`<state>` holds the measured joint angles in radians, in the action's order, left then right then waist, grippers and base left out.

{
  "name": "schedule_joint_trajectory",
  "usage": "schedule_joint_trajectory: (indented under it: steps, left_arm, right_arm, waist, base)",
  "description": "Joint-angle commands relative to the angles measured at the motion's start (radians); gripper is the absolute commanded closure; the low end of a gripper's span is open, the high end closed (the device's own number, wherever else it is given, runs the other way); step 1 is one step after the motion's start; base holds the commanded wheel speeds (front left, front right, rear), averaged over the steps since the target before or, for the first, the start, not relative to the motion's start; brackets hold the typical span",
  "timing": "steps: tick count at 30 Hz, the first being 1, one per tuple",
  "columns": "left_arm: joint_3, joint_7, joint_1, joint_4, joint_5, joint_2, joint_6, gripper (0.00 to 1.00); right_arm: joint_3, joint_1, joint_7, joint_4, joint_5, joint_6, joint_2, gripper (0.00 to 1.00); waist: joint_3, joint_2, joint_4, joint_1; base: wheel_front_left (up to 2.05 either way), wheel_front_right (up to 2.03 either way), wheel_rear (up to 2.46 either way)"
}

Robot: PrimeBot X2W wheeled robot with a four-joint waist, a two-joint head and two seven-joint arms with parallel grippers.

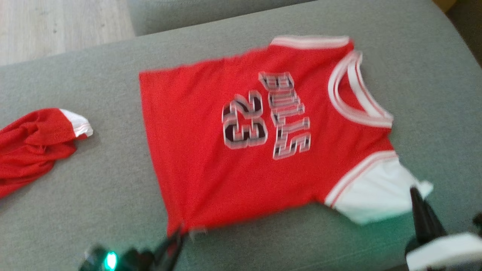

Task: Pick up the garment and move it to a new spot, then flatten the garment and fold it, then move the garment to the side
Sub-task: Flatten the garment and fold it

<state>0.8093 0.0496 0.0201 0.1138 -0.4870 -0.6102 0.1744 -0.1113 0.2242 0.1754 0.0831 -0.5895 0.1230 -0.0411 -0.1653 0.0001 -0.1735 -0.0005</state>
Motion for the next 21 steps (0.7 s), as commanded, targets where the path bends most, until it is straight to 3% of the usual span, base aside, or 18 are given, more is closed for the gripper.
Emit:
schedule_joint_trajectory:
  steps: [1, 5, 10, 13, 21]
  left_arm:
    - [-0.032, -0.006, 0.013, 0.063, -0.012, -0.034, 0.016, 1.0]
    - [-0.026, -0.041, -0.077, 0.182, -0.045, -0.068, 0.056, 1.0]
    - [-0.027, -0.094, -0.116, 0.263, -0.107, -0.102, 0.05, 1.0]
    - [-0.027, -0.137, -0.095, 0.265, -0.131, -0.123, 0.025, 1.0]
    - [-0.061, -0.28, 0.086, 0.231, -0.246, -0.144, -0.111, 1.0]
  right_arm:
    - [0.013, -0.002, -0.001, 0.055, 0.0, 0.008, -0.009, 1.0]
    - [-0.05, 0.096, 0.021, 0.103, 0.003, 0.008, -0.009, 1.0]
    - [-0.081, 0.138, 0.075, 0.148, -0.023, 0.008, -0.009, 1.0]
    - [-0.092, 0.08, 0.099, 0.143, -0.03, 0.008, -0.009, 1.0]
    - [-0.067, -0.192, 0.233, 0.058, 0.045, 0.008, -0.009, 1.0]
  waist:
    - [0.003, -0.0001, -0.006, 0.0005]
    - [0.005, -0.0001, -0.002, 0.0005]
    - [-0.007, -0.0001, -0.001, 0.0005]
    - [-0.021, -0.0001, -0.008, 0.0005]
    - [-0.076, -0.0001, 0.009, 0.0005]
  base:
    - [0.0, 0.0, 0.0]
    - [0.0, 0.0, 0.0]
    - [0.0, 0.0, 0.0]
    - [0.0, 0.0, 0.0]
    - [0.0, 0.0, 0.0]
